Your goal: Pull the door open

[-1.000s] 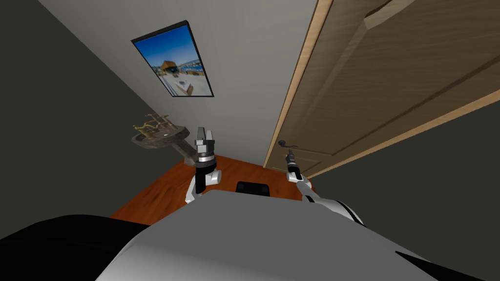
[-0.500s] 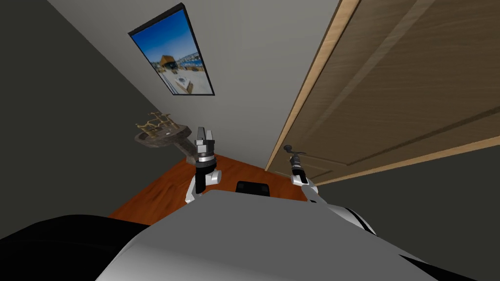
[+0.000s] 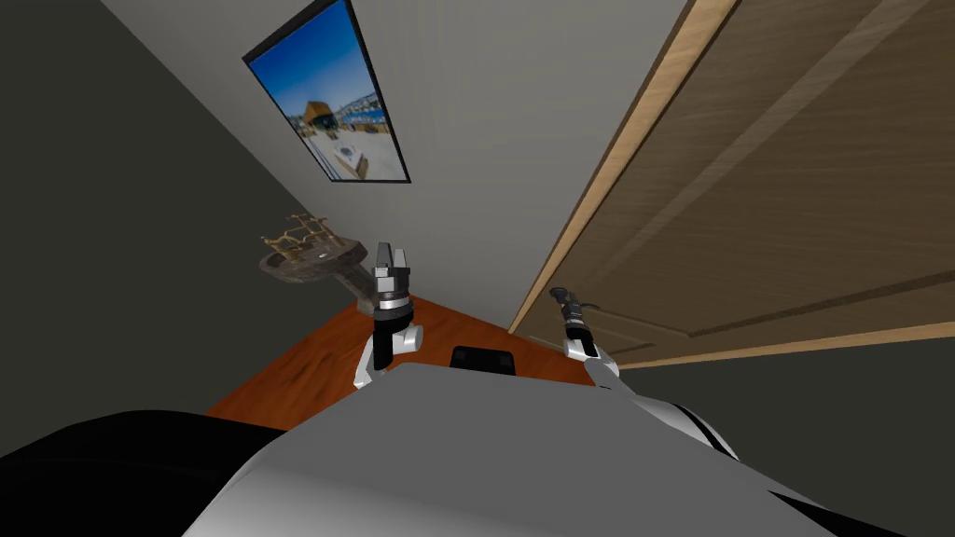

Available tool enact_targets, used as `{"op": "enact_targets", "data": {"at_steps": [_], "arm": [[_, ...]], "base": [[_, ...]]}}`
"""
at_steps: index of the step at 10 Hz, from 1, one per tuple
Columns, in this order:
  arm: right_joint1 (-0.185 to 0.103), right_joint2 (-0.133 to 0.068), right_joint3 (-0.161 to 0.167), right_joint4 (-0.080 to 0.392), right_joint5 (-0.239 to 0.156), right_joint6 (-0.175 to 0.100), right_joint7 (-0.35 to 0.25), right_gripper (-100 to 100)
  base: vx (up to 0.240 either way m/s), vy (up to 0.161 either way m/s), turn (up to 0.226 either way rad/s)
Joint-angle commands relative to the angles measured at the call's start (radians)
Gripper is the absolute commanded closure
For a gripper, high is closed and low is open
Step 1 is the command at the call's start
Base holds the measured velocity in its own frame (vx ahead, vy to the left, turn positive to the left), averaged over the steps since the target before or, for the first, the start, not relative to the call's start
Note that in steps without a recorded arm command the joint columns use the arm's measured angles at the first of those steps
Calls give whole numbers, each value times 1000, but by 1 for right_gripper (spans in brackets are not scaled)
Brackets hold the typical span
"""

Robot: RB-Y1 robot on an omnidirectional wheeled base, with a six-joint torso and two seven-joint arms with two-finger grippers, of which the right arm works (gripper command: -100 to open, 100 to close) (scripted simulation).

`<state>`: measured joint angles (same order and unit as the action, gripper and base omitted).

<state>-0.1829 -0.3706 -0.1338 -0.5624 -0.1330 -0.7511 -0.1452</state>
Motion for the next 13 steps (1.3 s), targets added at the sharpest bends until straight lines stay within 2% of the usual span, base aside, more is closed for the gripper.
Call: {"op": "enact_targets", "data": {"at_steps": [1, 2, 7, 13], "arm": [[0, 0, 0, 0, 0, 0, 0, -100], [0, 0, 0, 0, 0, 0, 0, 100], [0, 0, 0, 0, 0, 0, 0, 100], [21, -28, 50, -11, 32, -25, -64, 100]], "base": [[41, -6, -2], [0, 0, 0], [-8, 0, 2], [-177, -44, 91]]}}
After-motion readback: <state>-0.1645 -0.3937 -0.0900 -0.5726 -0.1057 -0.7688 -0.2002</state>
